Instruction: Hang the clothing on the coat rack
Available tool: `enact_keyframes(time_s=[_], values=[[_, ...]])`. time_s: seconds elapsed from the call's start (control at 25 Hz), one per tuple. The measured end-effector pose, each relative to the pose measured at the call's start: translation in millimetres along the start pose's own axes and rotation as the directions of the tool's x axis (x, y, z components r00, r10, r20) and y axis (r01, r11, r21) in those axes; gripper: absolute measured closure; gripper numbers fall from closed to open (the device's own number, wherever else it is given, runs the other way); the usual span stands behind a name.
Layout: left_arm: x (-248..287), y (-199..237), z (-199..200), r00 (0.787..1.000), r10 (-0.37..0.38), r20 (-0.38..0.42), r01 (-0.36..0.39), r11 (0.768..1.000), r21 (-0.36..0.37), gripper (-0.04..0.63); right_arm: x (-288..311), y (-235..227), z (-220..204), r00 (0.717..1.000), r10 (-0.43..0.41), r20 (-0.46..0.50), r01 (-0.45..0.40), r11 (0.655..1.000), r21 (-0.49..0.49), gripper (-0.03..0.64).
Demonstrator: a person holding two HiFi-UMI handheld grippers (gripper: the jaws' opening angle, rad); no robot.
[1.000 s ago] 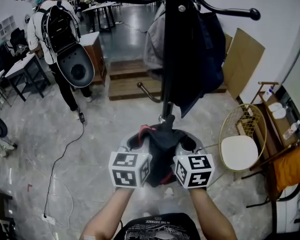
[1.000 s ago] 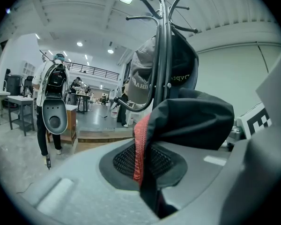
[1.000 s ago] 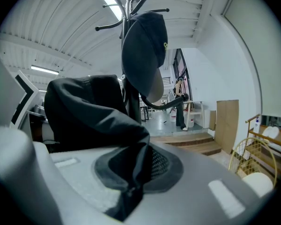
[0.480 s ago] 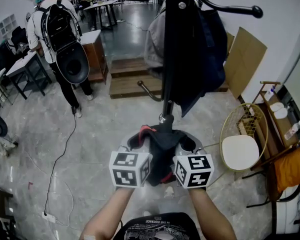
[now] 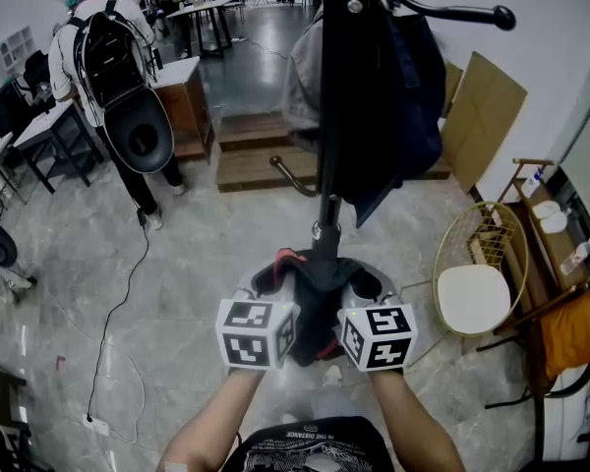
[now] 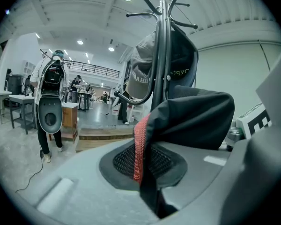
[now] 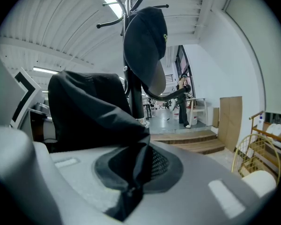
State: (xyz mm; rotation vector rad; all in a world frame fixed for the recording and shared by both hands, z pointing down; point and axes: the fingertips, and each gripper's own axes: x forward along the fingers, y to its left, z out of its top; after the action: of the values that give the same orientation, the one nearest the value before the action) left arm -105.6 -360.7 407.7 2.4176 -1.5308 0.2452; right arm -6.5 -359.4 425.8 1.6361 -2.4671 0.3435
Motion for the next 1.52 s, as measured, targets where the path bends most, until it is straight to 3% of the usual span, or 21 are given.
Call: enact_keyframes(time_s=[1.52], values=[[-23,-14,-36,0.998,-0.020,-0.059,0.020,1.000,-0.004,0.571,-23,16,-34,0.999,-0.006,-0.048,0.006,1.000,0.003,0.592]])
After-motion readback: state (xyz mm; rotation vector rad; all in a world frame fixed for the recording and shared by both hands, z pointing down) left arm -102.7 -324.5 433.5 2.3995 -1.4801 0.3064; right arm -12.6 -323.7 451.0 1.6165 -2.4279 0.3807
